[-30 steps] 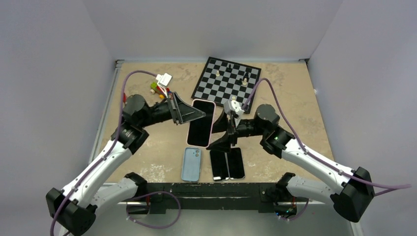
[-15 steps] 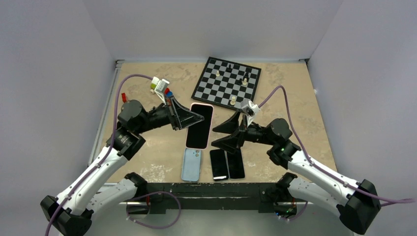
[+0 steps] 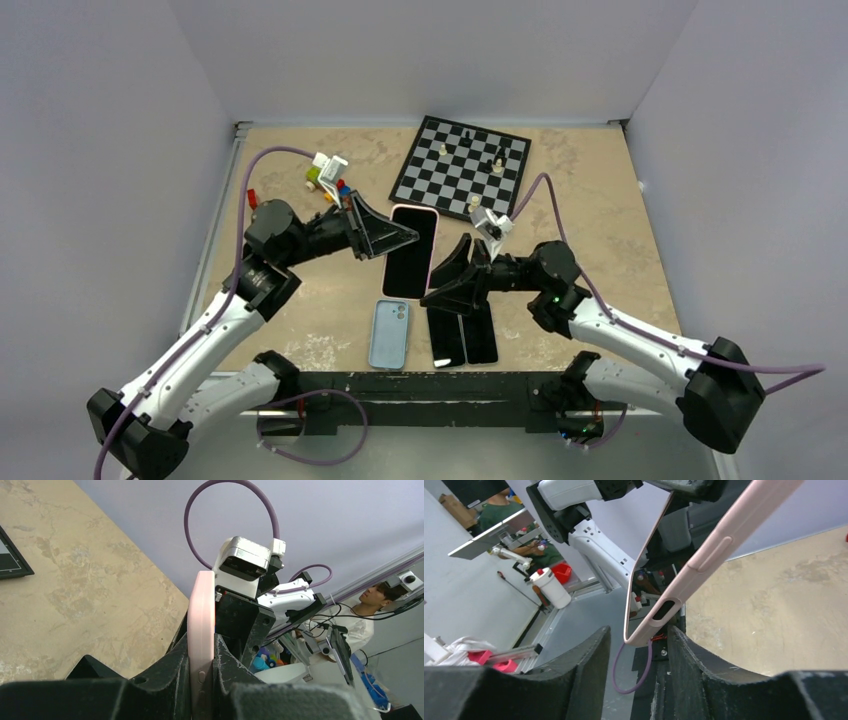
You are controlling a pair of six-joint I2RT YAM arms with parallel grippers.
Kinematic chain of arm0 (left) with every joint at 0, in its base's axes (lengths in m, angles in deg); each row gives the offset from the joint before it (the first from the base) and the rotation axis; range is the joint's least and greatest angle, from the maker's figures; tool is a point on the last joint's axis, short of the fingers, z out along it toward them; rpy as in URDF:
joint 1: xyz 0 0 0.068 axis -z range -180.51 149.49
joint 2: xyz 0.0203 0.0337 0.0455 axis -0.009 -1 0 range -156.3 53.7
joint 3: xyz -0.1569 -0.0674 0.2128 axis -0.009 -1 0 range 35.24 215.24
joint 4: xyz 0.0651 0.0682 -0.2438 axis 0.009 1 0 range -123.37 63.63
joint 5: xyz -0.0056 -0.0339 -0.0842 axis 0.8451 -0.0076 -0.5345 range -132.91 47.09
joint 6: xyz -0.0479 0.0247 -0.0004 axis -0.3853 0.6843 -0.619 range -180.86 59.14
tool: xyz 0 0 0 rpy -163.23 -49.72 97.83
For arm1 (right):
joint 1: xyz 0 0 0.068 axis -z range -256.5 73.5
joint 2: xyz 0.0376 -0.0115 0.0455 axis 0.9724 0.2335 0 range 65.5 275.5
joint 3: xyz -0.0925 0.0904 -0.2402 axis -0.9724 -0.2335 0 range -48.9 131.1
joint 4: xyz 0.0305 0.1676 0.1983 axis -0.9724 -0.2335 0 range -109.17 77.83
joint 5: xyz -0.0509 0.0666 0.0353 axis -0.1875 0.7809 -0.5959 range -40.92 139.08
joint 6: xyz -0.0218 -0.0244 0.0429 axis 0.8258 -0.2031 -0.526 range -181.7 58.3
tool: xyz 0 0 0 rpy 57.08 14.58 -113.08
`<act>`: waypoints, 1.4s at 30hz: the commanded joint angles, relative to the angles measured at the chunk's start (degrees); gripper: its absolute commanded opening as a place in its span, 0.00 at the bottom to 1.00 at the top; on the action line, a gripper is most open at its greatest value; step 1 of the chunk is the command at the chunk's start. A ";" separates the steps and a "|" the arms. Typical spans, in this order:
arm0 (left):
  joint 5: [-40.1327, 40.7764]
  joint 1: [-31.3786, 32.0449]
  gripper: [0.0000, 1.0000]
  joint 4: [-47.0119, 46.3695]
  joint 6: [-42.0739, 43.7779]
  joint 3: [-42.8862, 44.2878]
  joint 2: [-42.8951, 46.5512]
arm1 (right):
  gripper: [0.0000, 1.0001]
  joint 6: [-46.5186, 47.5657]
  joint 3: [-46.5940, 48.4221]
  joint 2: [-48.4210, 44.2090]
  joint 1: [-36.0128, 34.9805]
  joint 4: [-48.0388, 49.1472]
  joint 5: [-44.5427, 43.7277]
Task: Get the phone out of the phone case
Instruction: Remove the phone case from the phone.
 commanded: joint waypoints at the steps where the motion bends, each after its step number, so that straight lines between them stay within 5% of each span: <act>1: -0.87 -0.02 0.00 -6.25 -2.47 0.80 -0.42 | 0.46 -0.79 2.58 1.96 -0.55 6.15 3.78; 9: -2.62 -0.06 0.00 -8.43 -6.49 0.16 -0.91 | 0.23 -0.08 2.92 3.52 -0.76 8.64 4.27; 13: -7.26 -0.04 0.00 -7.73 -11.51 1.41 -2.88 | 0.00 5.08 4.27 4.23 -0.76 6.42 2.97; 21: -14.96 0.03 0.00 -9.67 -25.92 0.38 -4.02 | 0.00 30.13 11.06 4.90 -1.11 -8.34 -10.67; 33: -15.55 0.19 0.00 -11.81 -32.59 -3.62 -2.90 | 0.00 45.80 21.14 7.63 -2.31 -19.36 -22.06; 42: -15.25 0.59 0.00 -13.39 -33.02 -2.99 -4.90 | 0.00 49.24 22.47 5.50 -3.65 -23.03 -28.67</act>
